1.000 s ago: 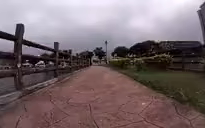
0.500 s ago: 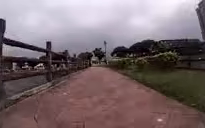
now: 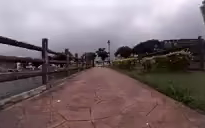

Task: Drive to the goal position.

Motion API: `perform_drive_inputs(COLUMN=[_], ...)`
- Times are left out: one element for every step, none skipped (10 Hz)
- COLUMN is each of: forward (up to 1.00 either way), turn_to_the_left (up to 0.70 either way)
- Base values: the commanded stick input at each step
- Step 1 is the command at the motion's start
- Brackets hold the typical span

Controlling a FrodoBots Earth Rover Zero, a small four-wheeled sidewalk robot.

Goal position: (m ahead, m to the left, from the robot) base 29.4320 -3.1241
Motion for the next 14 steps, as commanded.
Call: perform_drive_inputs(forward=[1.00, 1.00, 1.00, 1.00, 1.00, 1.00, 1.00, 1.00, 1.00, 1.00, 1.00, 1.00, 1.00, 1.00], turn_to_the_left=[0.00, 0.00, 0.00, 0.00, 0.00, 0.00, 0.00, 0.00, 0.00, 0.00, 0.00, 0.00, 0.00, 0.00])
